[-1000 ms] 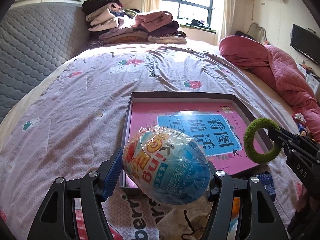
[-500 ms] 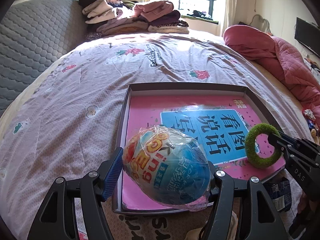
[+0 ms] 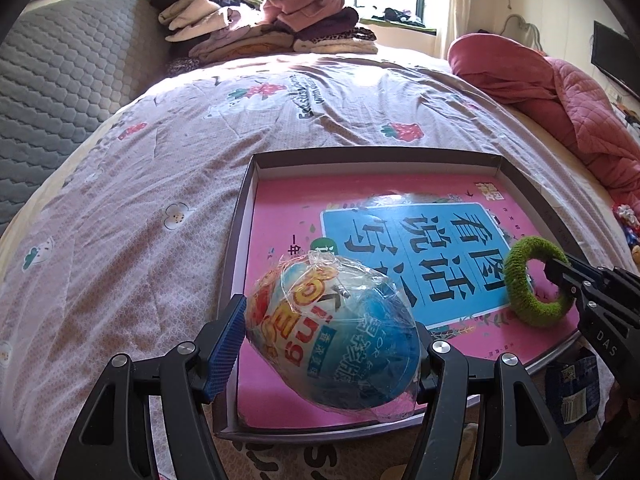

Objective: Organize objects
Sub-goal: 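Carry the blue egg and green ring over the pink tray with both tools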

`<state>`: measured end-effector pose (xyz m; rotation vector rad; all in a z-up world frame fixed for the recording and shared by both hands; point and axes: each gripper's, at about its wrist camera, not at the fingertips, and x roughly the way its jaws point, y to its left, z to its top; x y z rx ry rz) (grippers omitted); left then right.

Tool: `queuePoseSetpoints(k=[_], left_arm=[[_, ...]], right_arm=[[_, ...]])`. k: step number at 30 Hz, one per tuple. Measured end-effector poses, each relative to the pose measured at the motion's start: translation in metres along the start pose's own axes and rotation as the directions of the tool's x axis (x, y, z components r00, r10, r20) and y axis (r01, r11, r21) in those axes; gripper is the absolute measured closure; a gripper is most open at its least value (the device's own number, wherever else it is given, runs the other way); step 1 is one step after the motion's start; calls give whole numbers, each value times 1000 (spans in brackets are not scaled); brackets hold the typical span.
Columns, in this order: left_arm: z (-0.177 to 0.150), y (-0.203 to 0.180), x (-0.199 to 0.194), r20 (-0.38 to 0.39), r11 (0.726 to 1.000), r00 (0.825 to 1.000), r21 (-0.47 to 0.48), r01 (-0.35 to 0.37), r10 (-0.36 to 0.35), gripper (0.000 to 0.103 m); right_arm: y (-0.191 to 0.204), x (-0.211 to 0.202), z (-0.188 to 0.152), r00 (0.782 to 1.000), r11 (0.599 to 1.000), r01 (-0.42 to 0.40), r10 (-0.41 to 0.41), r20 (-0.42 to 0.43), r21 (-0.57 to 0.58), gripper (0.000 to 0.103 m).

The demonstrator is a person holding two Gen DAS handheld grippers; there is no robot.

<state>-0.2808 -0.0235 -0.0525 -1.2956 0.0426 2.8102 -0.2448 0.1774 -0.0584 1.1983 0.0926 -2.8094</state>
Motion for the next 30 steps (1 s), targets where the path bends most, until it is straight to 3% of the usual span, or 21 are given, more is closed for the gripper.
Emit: queuePoseSetpoints(k=[30], left_arm=[[-2,-5,12,-45,999,999,31,-7,9,34]], right_arm=[[-1,-4,5,1000,1000,14,-14,-2,6,87]])
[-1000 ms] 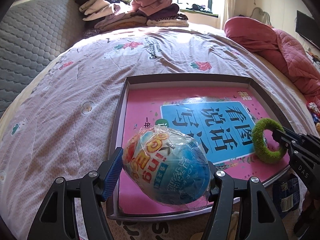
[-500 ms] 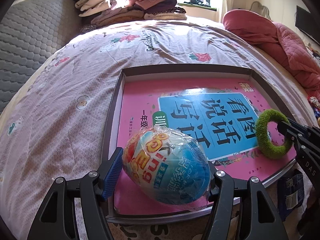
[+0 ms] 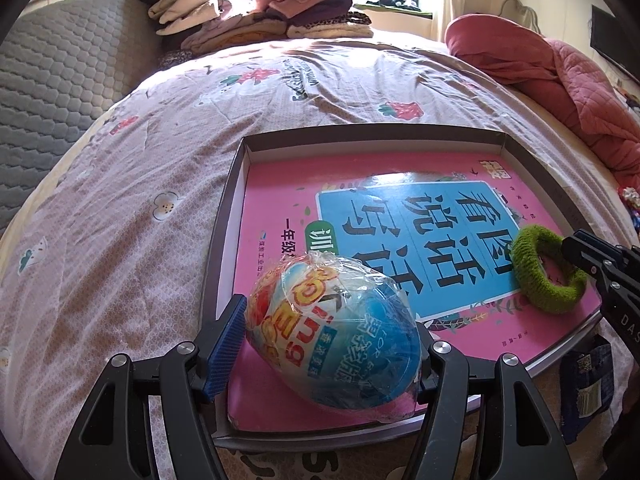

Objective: Organize objects
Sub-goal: 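Carry the blue egg and green ring over the pink tray with both tools, then open the left tool to drop the egg while the right tool releases the ring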

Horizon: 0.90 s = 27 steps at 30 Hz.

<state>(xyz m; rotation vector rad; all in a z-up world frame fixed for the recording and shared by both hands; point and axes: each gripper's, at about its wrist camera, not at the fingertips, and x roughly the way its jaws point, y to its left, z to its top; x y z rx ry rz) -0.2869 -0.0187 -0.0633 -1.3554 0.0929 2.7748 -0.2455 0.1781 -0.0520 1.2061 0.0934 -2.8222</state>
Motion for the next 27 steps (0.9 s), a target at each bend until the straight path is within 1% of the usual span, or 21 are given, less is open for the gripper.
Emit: queuePoseSetpoints(k=[11,23,27], left_arm=[[4,-1,-12,36,1000,999,4,-13,13,34],[8,-7,-35,86,1000,996,20,-3,1,34],[11,-3,-48,118,1000,993,8,14,-15,33]], right_arm=[[0,-5,4,1000,1000,-9,9,10,7,87],[2,-11,5,1000,1000,-18,18,22,6,87],[2,-16,6,999,1000,-22,22,33,10,87]])
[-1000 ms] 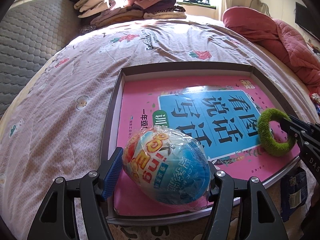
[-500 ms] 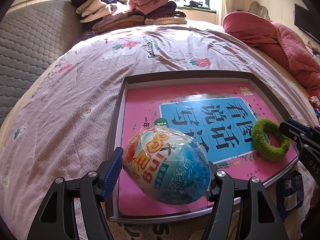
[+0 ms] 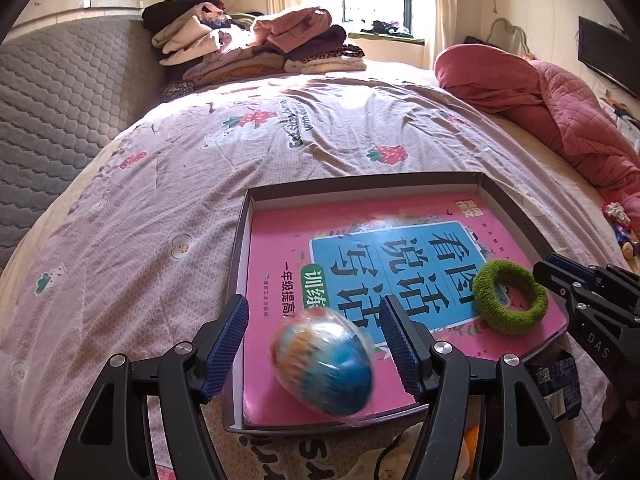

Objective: Organize objects
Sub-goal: 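Open the left tool to drop the egg while the right tool releases the ring, then withdraw both open tools back from the tray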

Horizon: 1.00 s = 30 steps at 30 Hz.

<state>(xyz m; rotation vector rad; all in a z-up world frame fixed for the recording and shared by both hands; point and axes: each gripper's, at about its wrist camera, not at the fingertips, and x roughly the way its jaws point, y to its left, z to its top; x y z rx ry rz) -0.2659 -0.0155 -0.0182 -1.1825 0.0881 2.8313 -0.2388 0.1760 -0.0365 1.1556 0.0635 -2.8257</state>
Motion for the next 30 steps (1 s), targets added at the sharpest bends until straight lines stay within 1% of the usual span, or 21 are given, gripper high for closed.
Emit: queuePoseSetpoints(k=[3,6,7,17,22,30], left_arm=[[4,2,-9,16,1000,1000,-2,8,-8,29],[8,6,-16,37,1000,999,-15,9,-9,29],[9,7,-17,37,1000,999,-20,12,-11,29],[12,14,-40,82,999,997,-38,-8,11,28],[9,10,-54,109,999,994,-30,-19,22,28],[3,2,-81,135,999,991,-32,-14,18,28]], right_arm=[[1,-3,1,1000,1000,1,-1,8,-2,86],[0,-7,0,1000,1000,-5,5,13,1,78],[0,-9,1,1000,1000,-4,4,16,1,77],[1,-28,7,997,1000,3,-3,71,-6,76],[0,-39,8,996,1000,-4,4,90,0,71],[0,-61,8,992,1000,-9,10,124,-6,68]])
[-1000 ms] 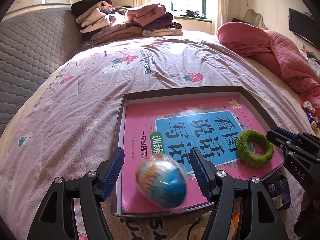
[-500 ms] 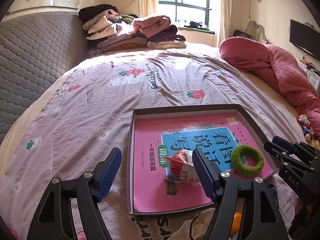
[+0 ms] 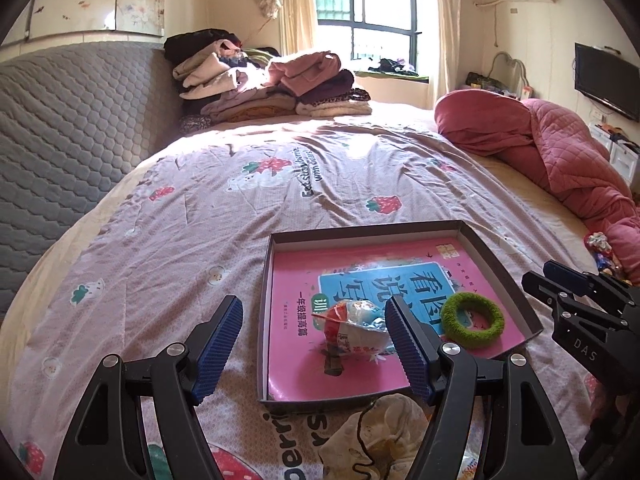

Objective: Organize objects
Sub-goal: 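Withdraw both open tools back from the tray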

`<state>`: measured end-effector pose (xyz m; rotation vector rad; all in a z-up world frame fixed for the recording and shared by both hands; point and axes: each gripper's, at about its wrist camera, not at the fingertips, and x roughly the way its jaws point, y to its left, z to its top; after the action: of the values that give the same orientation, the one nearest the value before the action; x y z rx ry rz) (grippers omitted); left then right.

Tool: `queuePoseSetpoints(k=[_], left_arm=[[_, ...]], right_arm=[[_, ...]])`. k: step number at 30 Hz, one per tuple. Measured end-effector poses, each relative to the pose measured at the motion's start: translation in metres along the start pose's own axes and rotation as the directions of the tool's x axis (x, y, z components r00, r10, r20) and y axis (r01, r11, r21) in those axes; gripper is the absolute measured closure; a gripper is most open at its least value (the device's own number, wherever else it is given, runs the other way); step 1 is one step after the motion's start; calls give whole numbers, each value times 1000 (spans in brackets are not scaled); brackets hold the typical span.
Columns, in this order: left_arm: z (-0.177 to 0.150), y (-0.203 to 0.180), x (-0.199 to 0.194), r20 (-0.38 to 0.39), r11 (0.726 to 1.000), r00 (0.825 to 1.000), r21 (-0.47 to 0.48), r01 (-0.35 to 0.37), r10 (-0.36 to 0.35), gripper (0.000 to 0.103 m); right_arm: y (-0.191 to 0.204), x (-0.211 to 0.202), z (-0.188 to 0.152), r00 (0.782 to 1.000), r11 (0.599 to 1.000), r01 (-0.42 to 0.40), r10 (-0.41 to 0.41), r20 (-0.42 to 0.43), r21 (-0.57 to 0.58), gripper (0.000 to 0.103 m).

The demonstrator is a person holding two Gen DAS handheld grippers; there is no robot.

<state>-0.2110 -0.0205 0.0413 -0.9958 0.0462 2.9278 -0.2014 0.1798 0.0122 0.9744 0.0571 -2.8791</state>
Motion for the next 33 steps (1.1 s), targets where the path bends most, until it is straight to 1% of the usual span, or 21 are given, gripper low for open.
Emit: queuePoseSetpoints(k=[4,11,20,26,33], left_arm=[[-5,-6,-17,23,1000,1000,2,7,-7,28],[-16,-15,-38,33,1000,999,18,12,-13,28],[-38,-25,-54,10,999,999,30,31,-32,28],[-57,-33,-60,-18,999,999,35,37,-36,28],[-76,-40,-63,-55,998,998,42,37,-35,28]], right_arm=[[2,-13,1,1000,1000,-1,1,22,-3,64],[10,-35,-2,998,1000,-17,18,52,-18,63],[10,-62,-18,997,999,-36,37,67,-26,61],[3,-72,-29,997,999,-46,46,58,-8,59],[3,-79,-41,997,999,-51,52,49,-17,59]])
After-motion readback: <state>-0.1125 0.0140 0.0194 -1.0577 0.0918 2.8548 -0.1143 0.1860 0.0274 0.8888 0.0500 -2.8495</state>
